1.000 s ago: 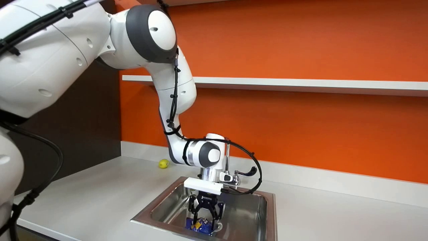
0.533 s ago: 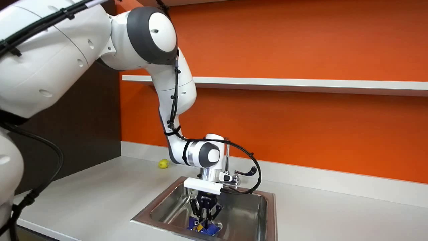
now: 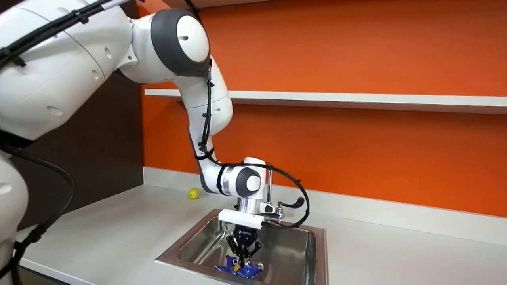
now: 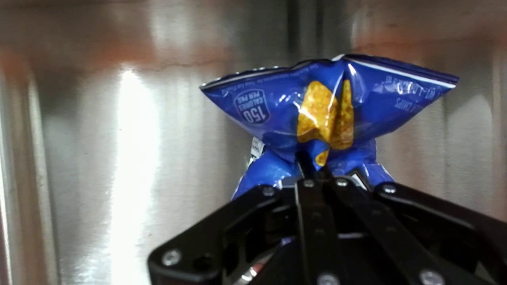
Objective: Remove the blue packet from the sink
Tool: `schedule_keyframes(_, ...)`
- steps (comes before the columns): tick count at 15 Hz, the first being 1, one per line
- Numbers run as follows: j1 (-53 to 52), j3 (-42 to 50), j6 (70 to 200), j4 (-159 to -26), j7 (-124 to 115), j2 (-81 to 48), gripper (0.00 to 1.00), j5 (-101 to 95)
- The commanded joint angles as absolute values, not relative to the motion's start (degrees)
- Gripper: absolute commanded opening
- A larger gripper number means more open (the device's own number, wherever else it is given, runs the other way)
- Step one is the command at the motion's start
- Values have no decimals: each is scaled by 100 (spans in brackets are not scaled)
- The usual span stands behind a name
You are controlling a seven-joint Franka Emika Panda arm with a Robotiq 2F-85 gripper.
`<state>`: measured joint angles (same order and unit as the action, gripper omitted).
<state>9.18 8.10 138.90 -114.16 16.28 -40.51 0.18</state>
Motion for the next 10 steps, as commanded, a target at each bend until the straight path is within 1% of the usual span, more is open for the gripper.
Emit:
schedule_keyframes(1, 1052, 708, 13785, -11361, 1545, -3933, 0, -153)
schedule_keyframes(10, 970, 720, 13813, -11693, 1557, -3265, 0, -260)
